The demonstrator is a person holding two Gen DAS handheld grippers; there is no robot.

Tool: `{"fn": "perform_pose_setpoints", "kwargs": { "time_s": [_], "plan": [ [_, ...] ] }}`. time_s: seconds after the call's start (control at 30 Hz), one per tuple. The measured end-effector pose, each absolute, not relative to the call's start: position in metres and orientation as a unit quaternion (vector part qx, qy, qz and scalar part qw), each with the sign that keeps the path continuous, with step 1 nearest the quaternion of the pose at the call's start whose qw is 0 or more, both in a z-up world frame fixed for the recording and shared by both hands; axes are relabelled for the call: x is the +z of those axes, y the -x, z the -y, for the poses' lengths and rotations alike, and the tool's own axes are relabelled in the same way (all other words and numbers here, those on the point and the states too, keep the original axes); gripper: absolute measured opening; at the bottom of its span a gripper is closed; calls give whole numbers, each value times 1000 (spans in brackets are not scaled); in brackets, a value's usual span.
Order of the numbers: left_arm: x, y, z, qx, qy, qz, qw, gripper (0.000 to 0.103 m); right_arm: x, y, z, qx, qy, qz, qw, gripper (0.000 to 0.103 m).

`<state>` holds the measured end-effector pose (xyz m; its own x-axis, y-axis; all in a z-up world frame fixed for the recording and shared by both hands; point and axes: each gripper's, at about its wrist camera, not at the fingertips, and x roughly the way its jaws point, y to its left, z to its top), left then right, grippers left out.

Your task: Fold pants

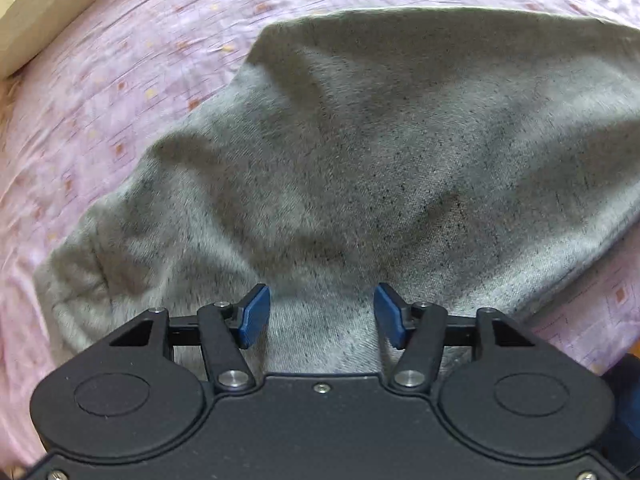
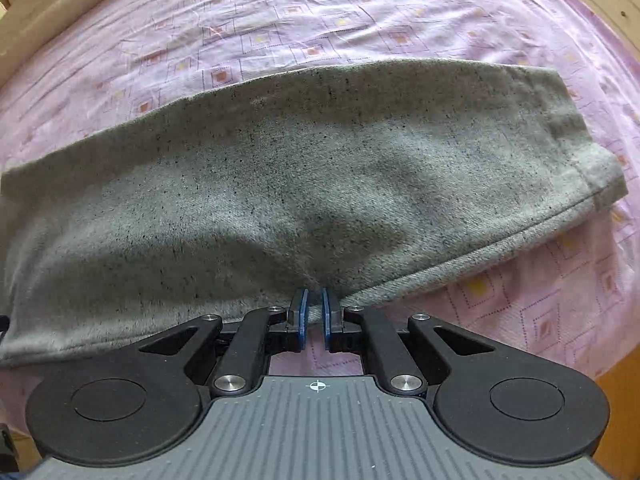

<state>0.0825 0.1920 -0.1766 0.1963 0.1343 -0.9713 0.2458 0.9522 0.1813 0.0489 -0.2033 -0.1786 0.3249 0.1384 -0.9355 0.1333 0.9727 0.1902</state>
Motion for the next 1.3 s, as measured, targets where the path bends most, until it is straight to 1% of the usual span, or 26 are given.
{"fn": "perform_pose_setpoints", "kwargs": {
  "time_s": [0.1,0.13,0.2,0.27,0.3,0.43,0.53,0.63,0.73,0.9,0.93,1.0,1.1,1.27,1.3],
  "plan": [
    [-161,-82,-174,7,-123,-622,773,60,-160,-35,245,20,-171,-535,827,9],
    [-156,-81,-166,17,-116,-615,779,60,-158,-31,264,15,-198,-522,829,12],
    [-146,-81,-143,31,-98,-603,791,60,-159,-24,301,-13,-251,-504,826,13],
    [-140,-83,-117,32,-80,-595,799,60,-164,-16,340,-53,-302,-488,818,21],
    [-140,-85,-102,28,-75,-595,800,60,-167,-12,355,-71,-322,-480,813,31],
    [-139,-89,-46,-9,-87,-591,802,60,-184,0,405,-113,-413,-442,788,34],
    [-139,-91,-12,-38,-103,-588,802,60,-200,-6,419,-116,-443,-437,774,39],
    [-138,-90,12,-56,-115,-587,799,61,-214,-18,427,-115,-451,-442,767,40],
    [-135,-87,30,-70,-119,-590,796,60,-225,-31,432,-114,-457,-439,765,40],
    [-137,-94,51,-82,-114,-595,792,61,-229,-42,446,-113,-497,-422,749,40],
    [-136,-96,55,-84,-112,-595,792,60,-229,-44,447,-108,-500,-425,747,32],
    [-136,-104,64,-86,-109,-592,794,60,-223,-48,446,-97,-475,-440,756,11],
    [-138,-123,77,-85,-103,-586,799,61,-206,-52,442,-71,-437,-440,781,10],
    [-153,-169,90,-70,-81,-591,800,60,-180,-60,443,-35,-426,-433,793,10],
    [-158,-179,91,-65,-75,-596,797,56,-177,-61,443,-29,-427,-431,794,10]
  ]
}}
